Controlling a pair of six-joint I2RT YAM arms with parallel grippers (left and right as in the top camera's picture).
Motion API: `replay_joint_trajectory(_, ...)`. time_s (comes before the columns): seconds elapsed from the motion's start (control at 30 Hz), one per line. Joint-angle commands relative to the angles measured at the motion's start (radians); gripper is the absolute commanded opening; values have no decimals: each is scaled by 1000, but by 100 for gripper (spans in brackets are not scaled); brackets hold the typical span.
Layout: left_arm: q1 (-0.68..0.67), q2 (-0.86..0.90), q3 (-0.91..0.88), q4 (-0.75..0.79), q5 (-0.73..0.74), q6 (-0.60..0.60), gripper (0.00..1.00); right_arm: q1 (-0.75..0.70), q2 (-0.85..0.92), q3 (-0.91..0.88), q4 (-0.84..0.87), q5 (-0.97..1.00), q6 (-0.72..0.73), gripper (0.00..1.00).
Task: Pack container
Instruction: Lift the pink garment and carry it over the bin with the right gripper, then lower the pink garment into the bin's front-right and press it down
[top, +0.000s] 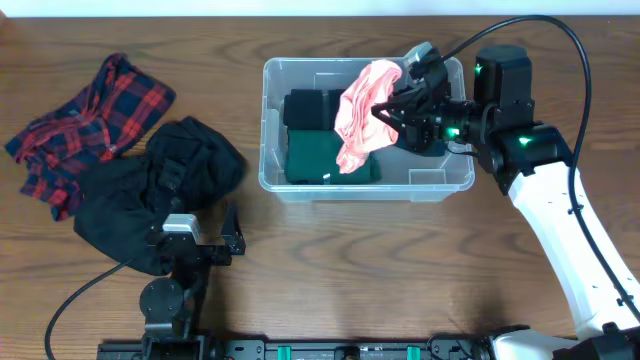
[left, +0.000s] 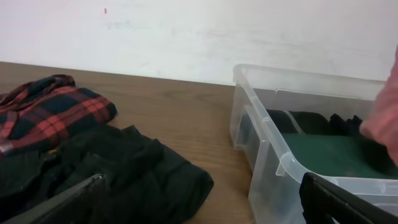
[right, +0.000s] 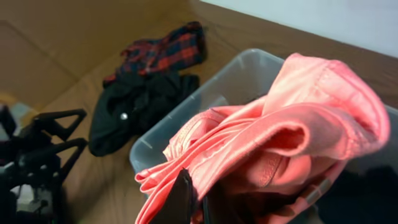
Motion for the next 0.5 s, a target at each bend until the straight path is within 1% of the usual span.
replay_joint_trajectory(0.0,5,-1,-18,-34,18,-2,98,4,-14,3,5,-60,-26,1)
replay_joint_trajectory(0.27,5,-1,-18,-34,18,-2,98,-5,-10,3,-99,9,-82,1)
replay_joint_trajectory(0.47,5,-1,-18,-34,18,-2,98,-6,-5,3,-193,134,-88,1)
